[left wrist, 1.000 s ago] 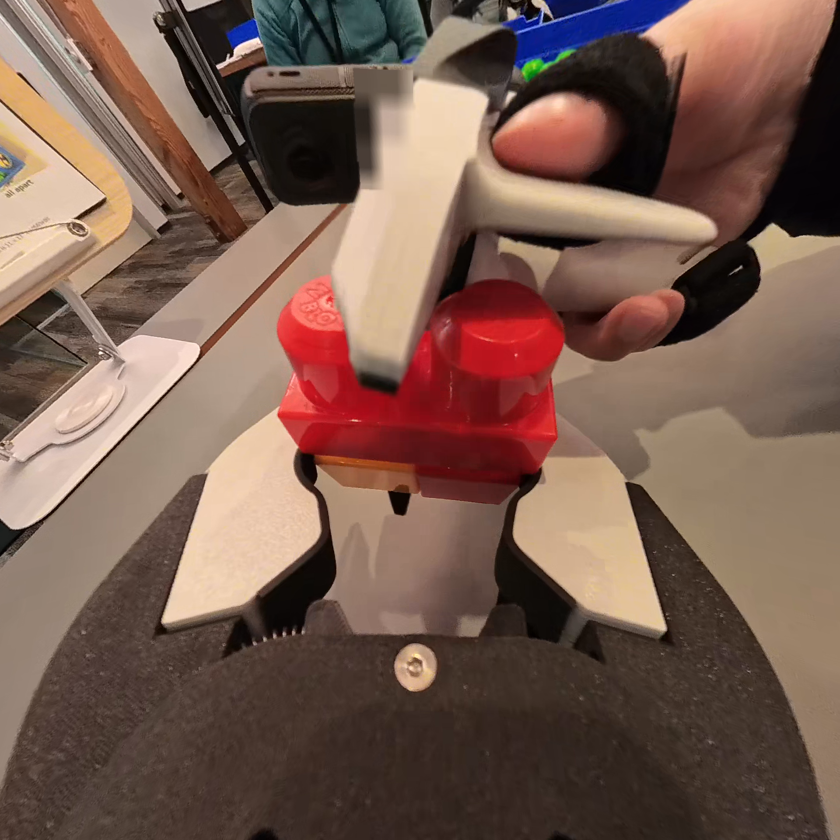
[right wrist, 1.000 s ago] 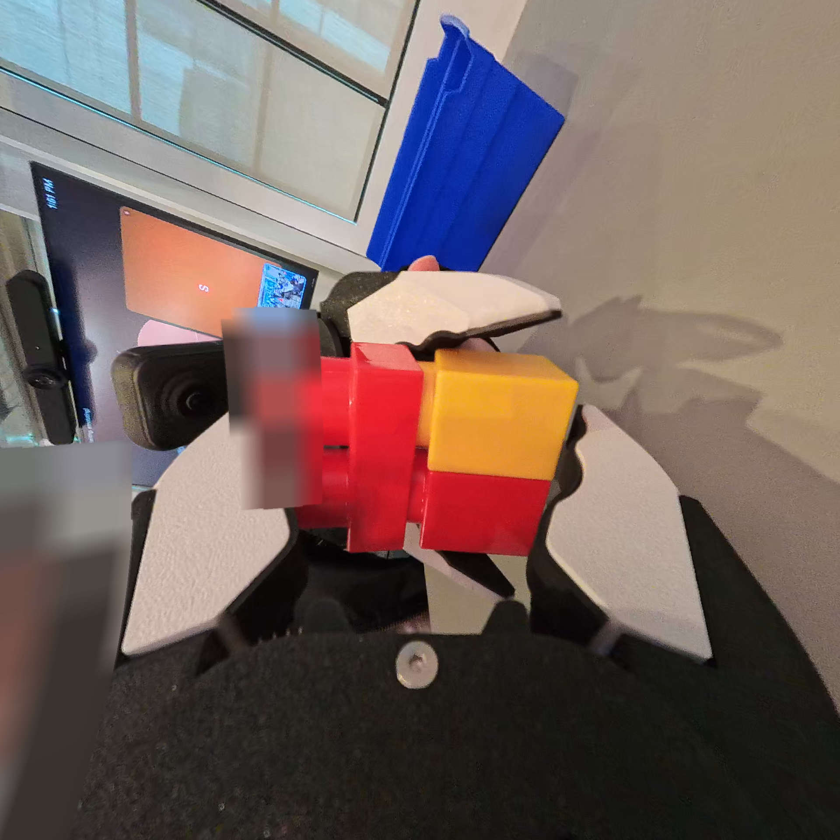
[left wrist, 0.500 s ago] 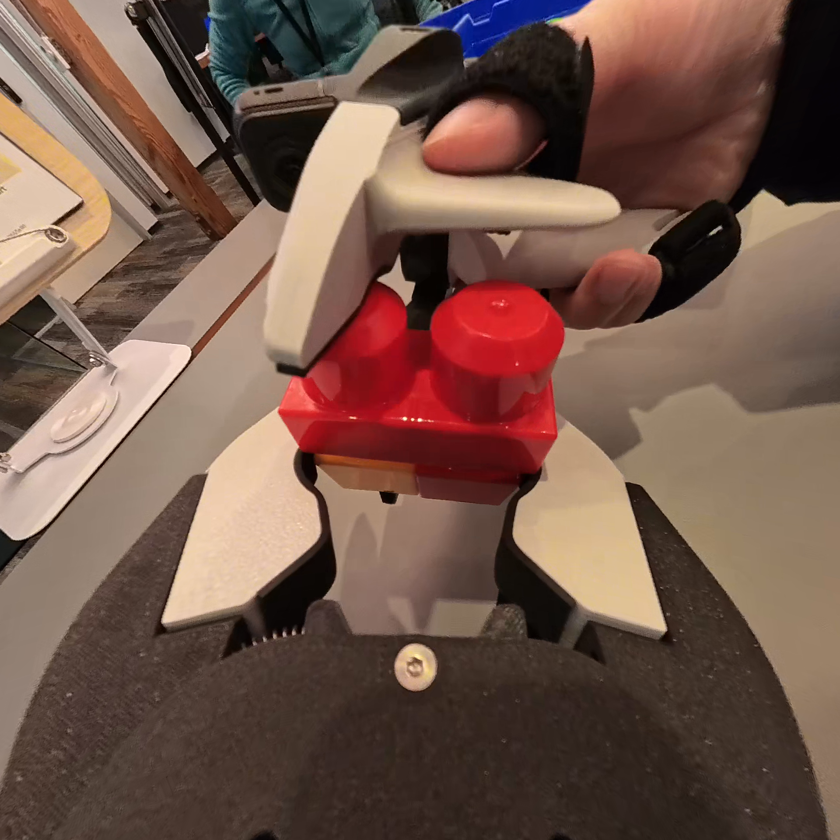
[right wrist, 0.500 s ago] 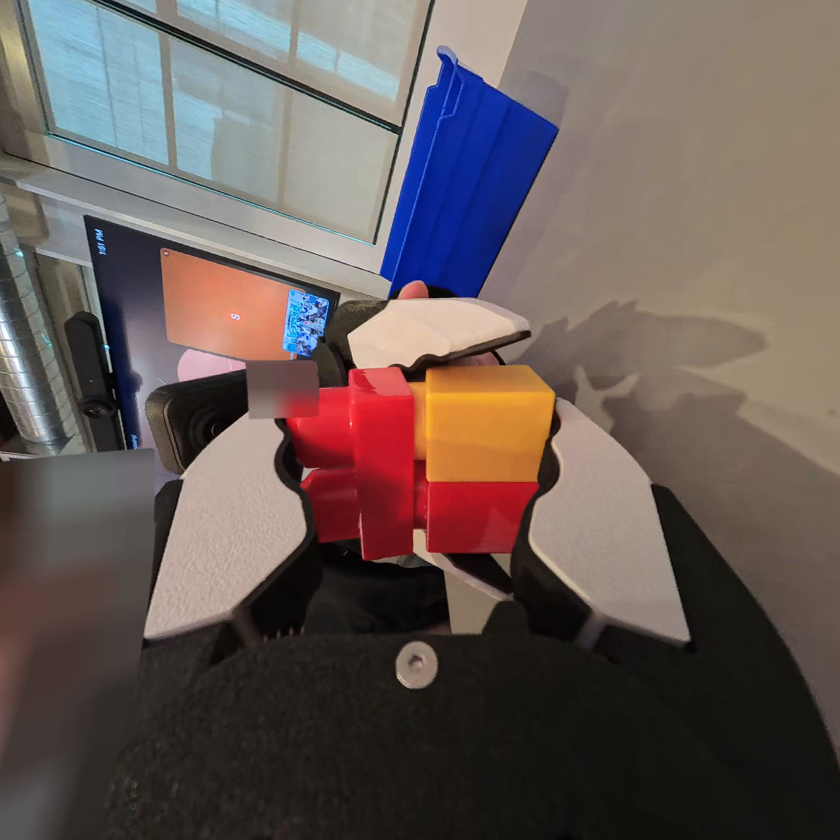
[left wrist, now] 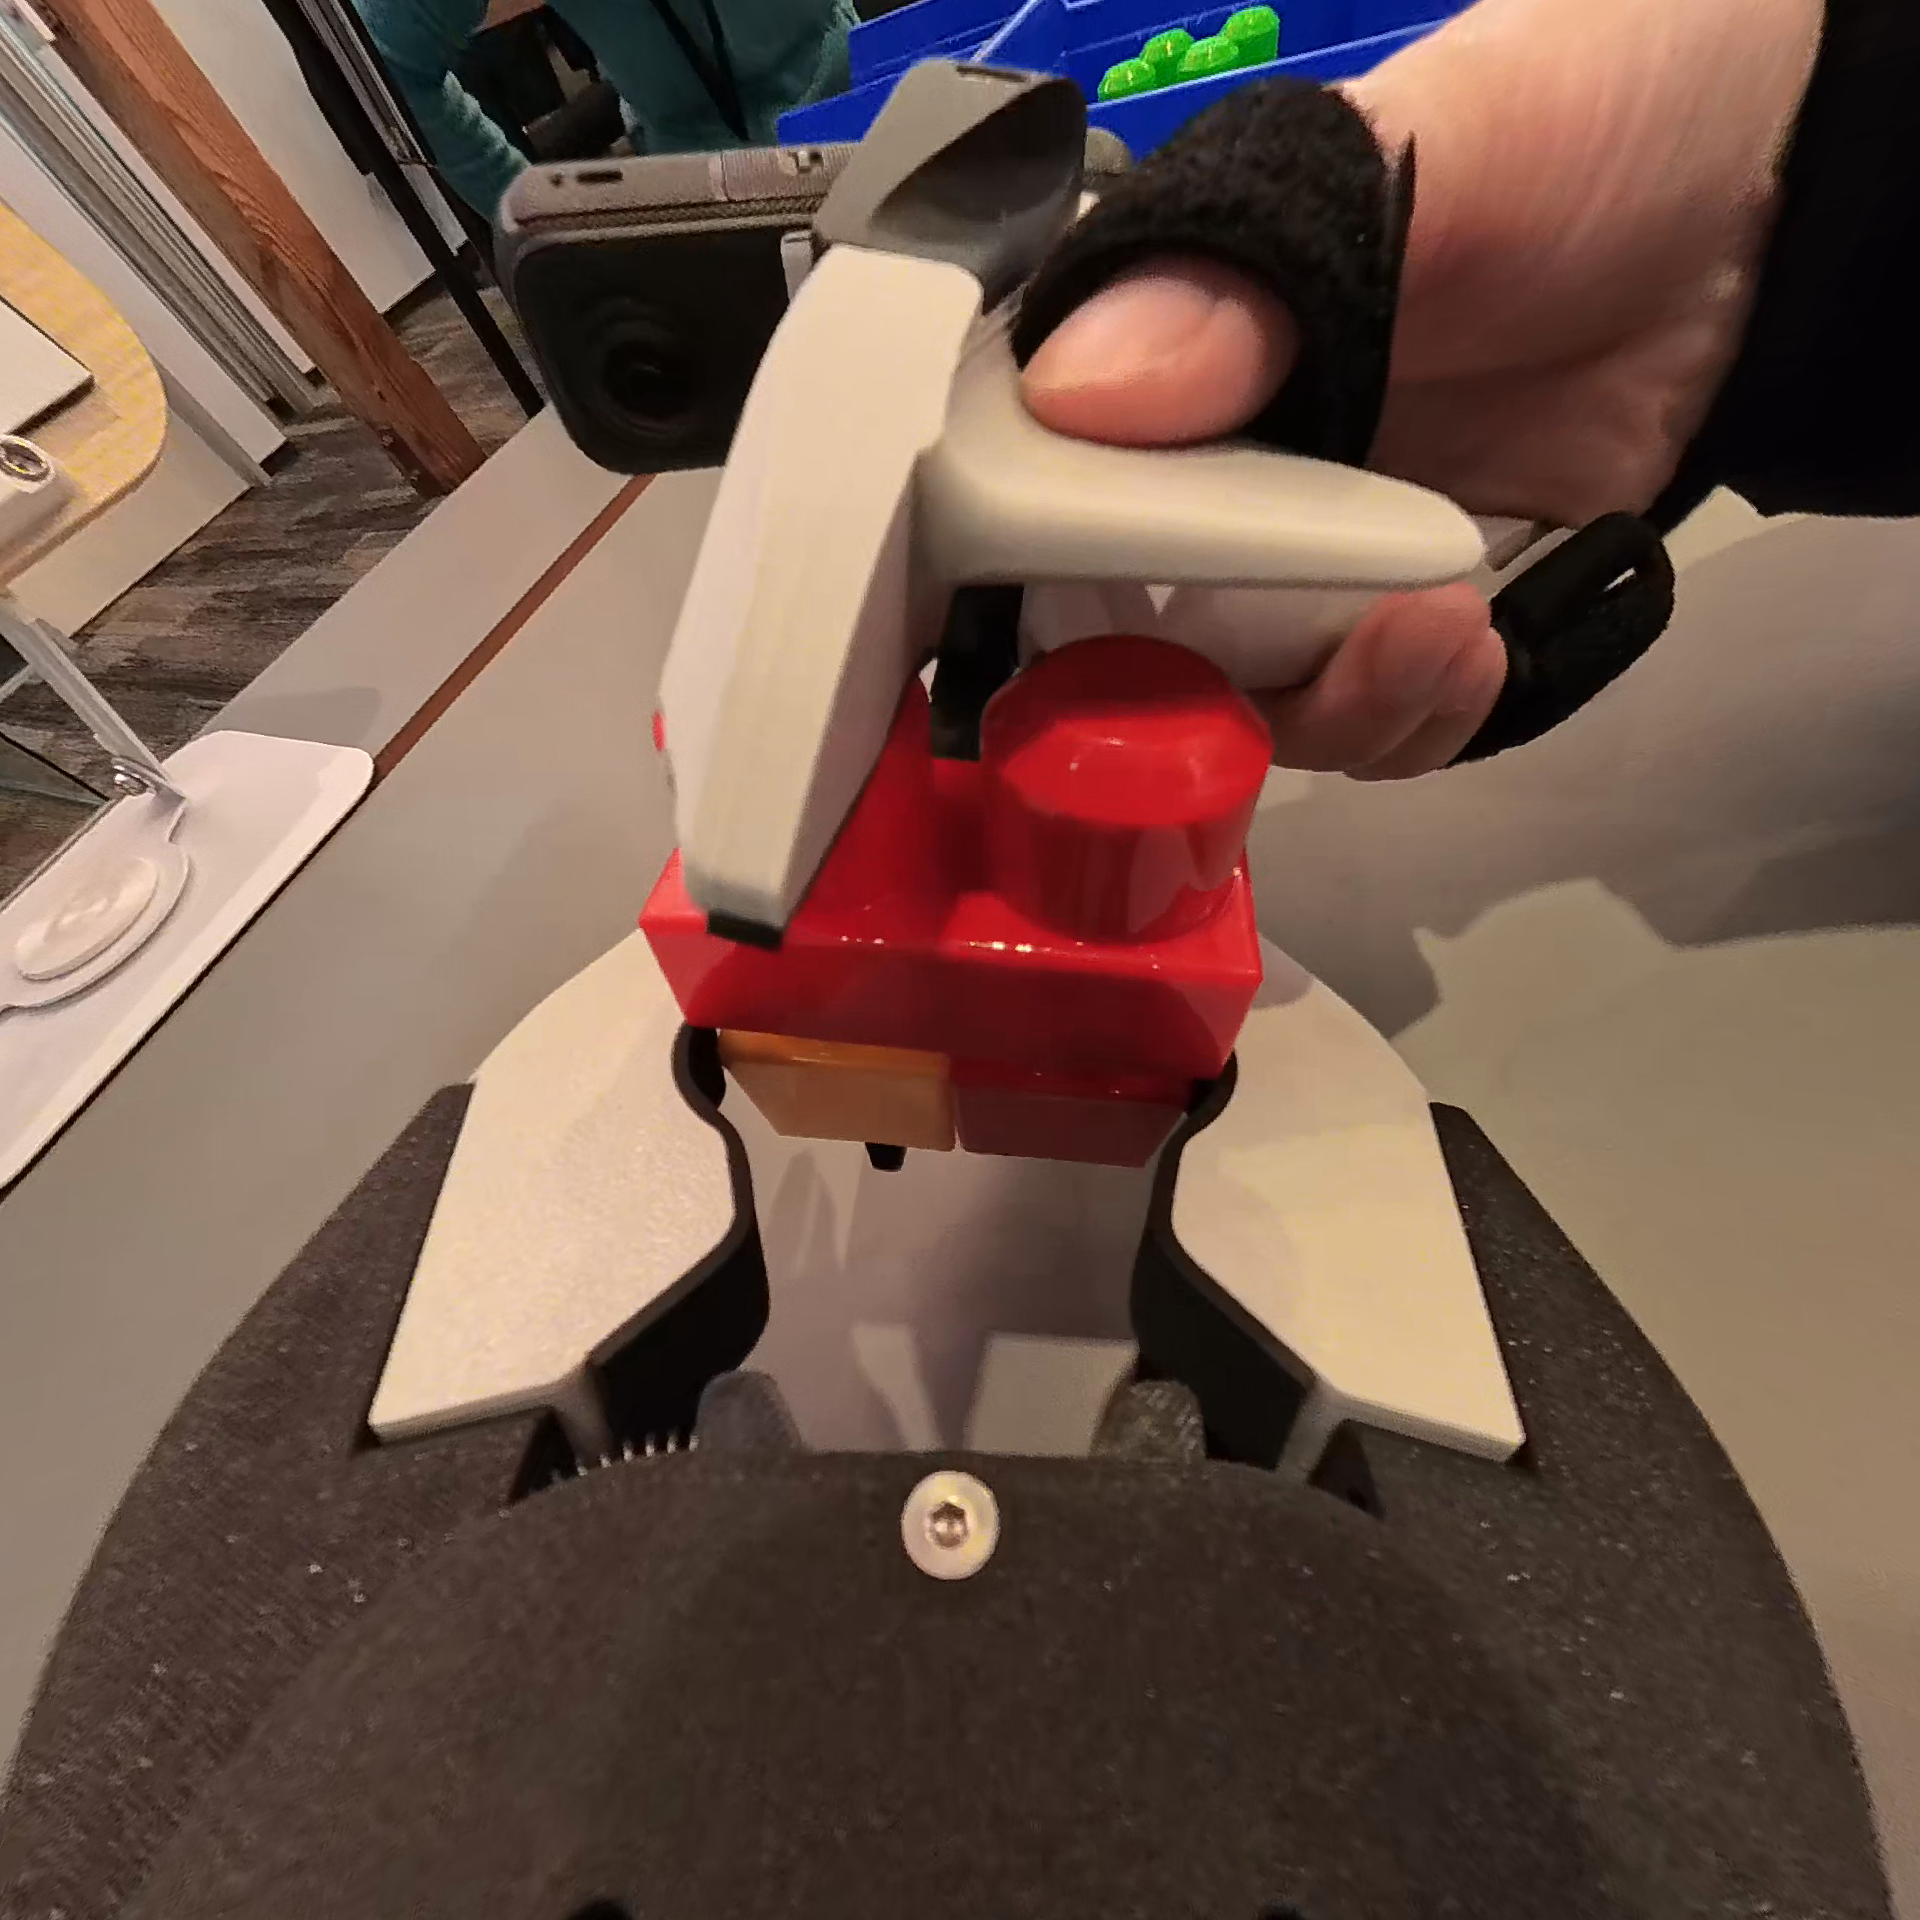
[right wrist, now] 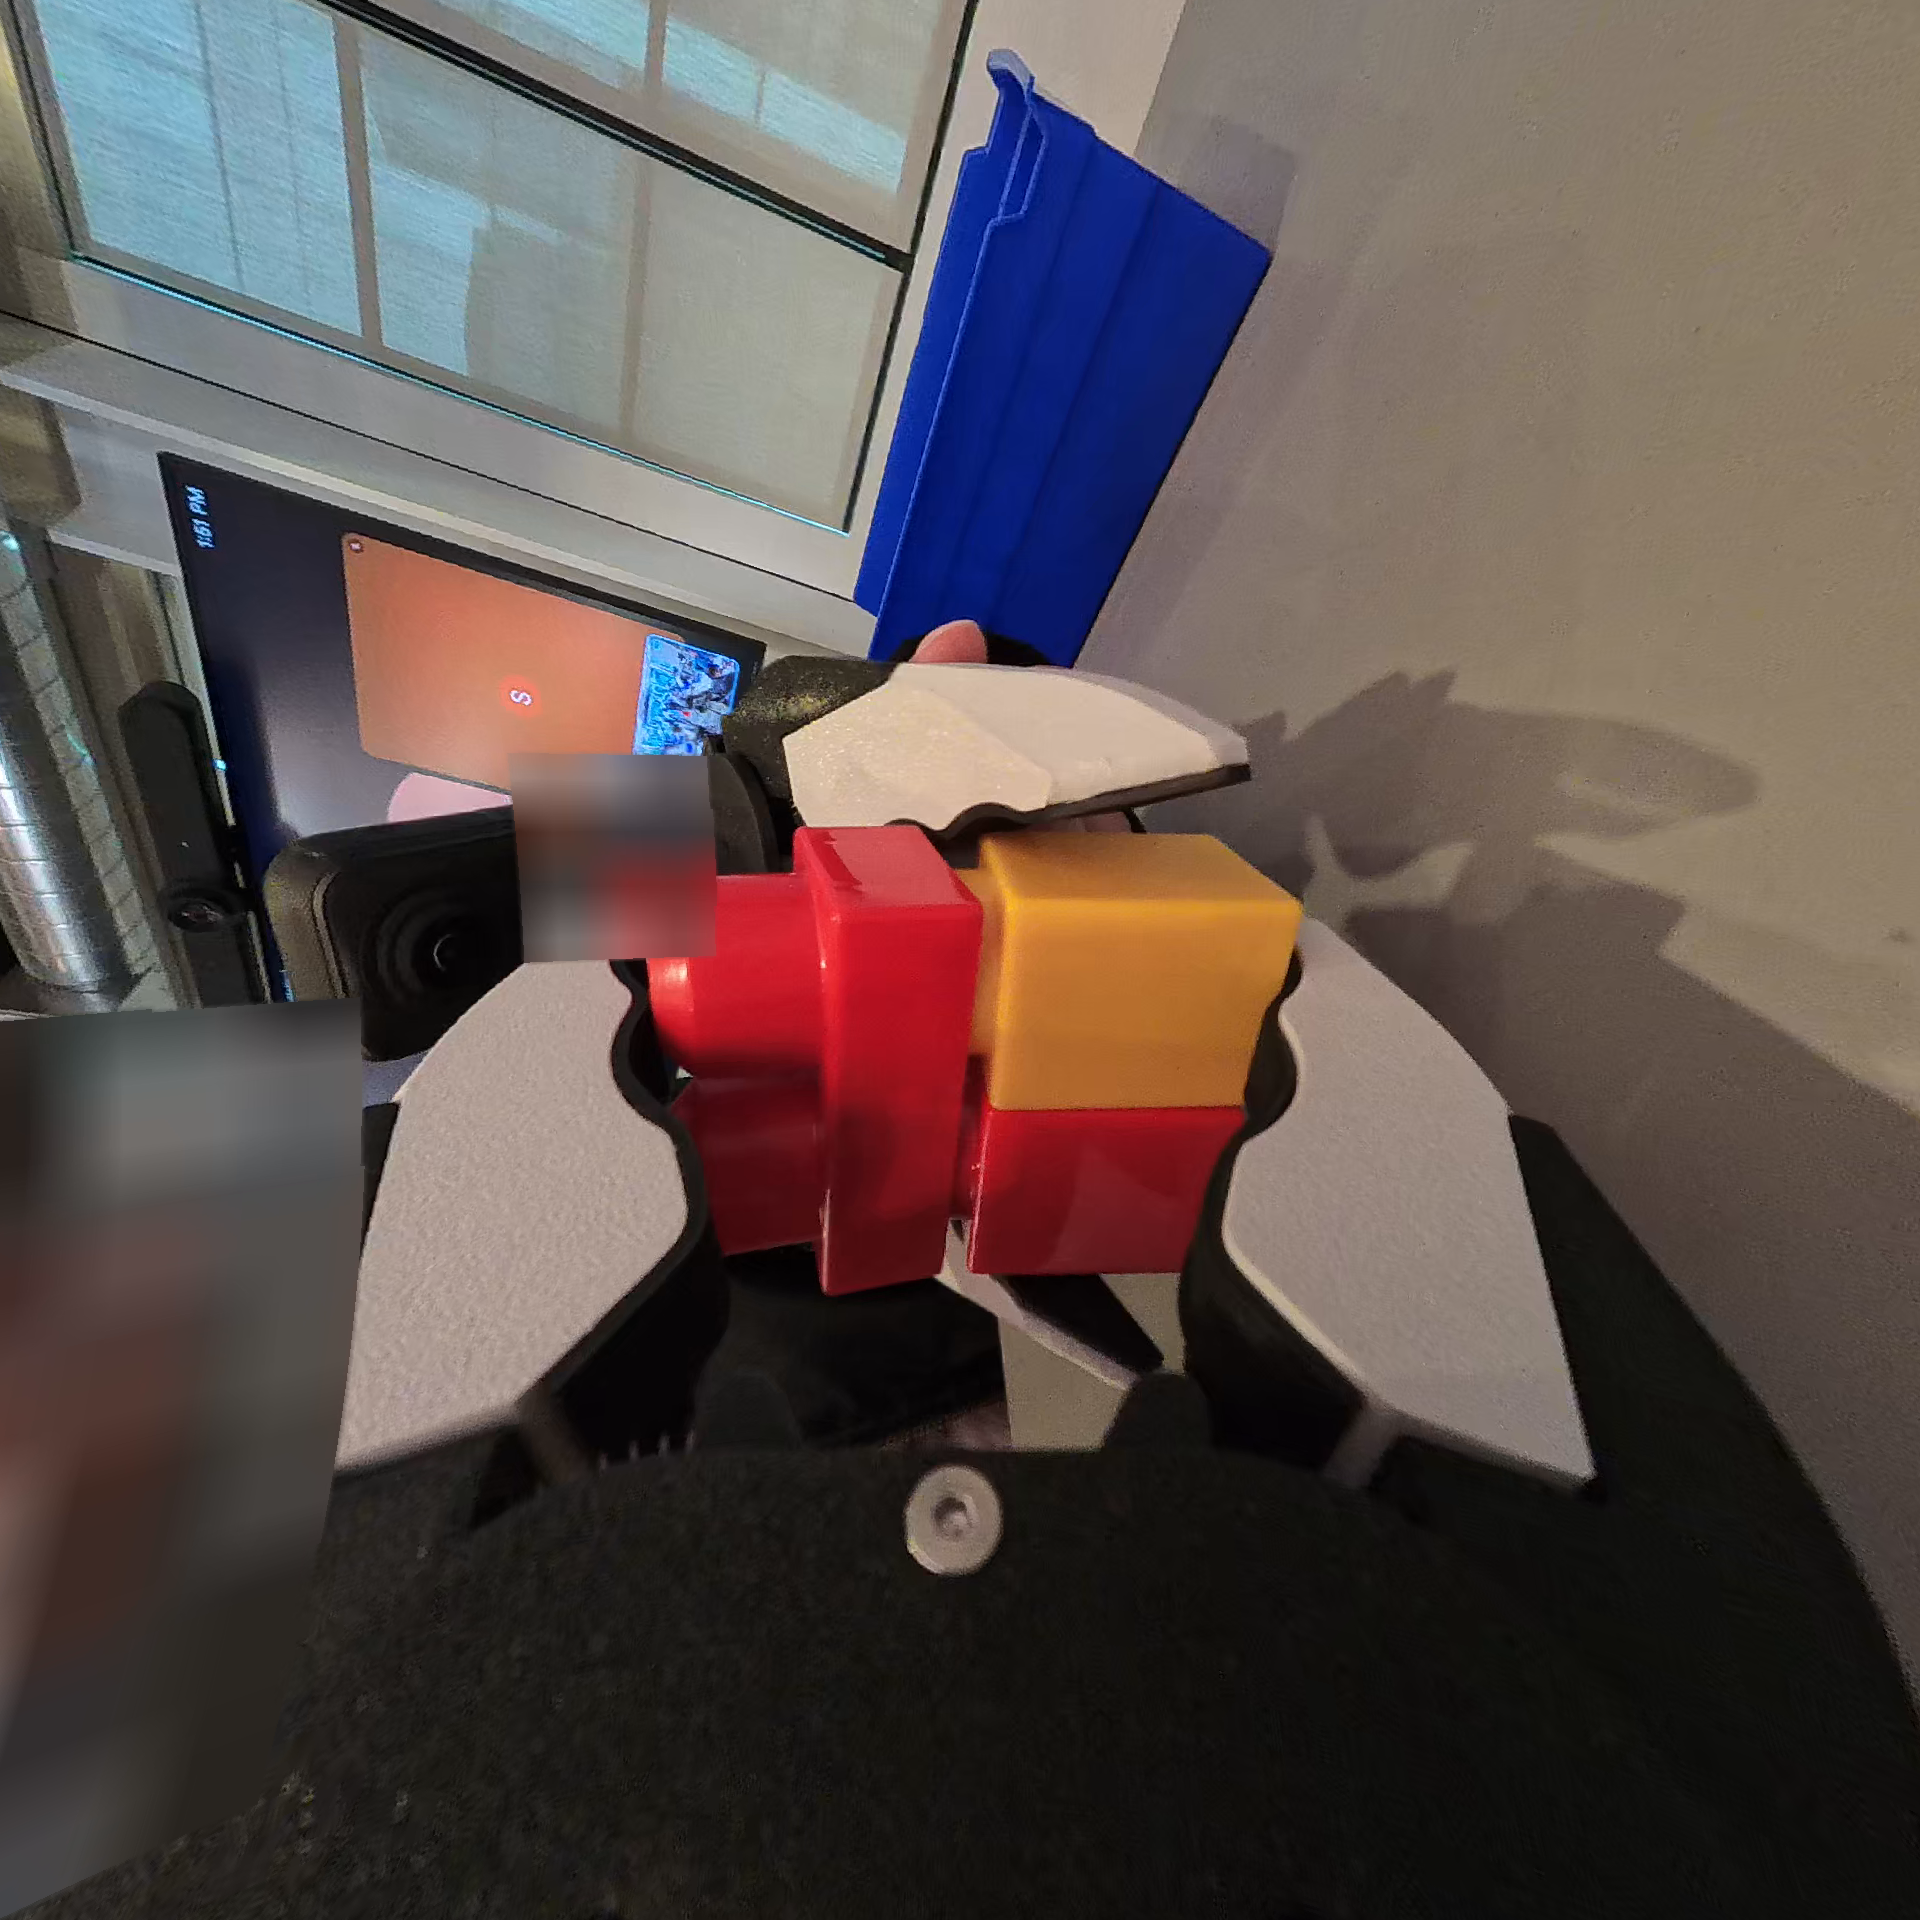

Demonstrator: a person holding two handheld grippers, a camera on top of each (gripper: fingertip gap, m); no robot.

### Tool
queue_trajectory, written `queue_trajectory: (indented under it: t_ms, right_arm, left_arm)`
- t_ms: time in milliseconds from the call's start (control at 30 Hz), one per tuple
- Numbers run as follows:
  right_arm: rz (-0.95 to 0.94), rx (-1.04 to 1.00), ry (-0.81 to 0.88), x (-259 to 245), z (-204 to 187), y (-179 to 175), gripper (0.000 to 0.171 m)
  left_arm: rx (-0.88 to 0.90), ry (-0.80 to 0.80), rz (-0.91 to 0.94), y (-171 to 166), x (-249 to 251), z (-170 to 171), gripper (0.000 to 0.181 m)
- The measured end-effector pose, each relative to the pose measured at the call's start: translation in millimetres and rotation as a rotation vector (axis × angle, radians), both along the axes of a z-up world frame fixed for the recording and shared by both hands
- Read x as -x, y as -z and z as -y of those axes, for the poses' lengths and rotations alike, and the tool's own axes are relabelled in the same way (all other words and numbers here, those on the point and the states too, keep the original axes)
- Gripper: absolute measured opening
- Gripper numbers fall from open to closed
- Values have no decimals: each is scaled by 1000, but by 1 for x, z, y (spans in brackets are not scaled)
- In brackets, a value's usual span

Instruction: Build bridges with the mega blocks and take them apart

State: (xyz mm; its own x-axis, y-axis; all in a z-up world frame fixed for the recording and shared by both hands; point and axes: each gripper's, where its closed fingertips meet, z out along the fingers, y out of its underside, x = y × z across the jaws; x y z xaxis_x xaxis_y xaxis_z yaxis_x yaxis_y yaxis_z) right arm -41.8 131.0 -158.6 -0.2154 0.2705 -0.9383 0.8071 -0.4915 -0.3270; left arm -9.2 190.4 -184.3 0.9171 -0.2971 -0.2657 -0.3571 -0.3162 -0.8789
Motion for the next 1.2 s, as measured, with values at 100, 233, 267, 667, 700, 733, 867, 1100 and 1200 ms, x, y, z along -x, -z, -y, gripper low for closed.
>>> queue_trajectory:
  t_ms: [100,233,267,667,700,733,867,1100,1200]
  right_arm:
    - [3,23,-1,-1,-1,1,109]
    - [-6,22,-3,-2,-2,2,107]
    - [-6,28,-1,-2,-2,2,107]
    - [4,25,-2,-3,-4,6,105]
    - [3,26,1,-3,-5,6,104]
    - [4,28,2,-3,-5,7,104]
    - [-10,81,38,3,-7,4,106]
    - [-65,67,6,0,0,-10,130]
    - [-63,60,-13,-8,1,-12,129]
  left_arm:
    - [13,2,10,1,-1,0,88]
    - [24,0,6,3,-2,0,88]
    - [27,0,8,3,-2,0,88]
    - [58,-9,16,7,-2,0,88]
    - [61,-10,16,8,-2,0,88]
    - [64,-10,16,9,-2,0,88]
    - [52,-16,24,7,2,-2,88]
    - [13,-34,32,-1,7,0,88]
    - [-18,-54,46,-8,12,0,88]
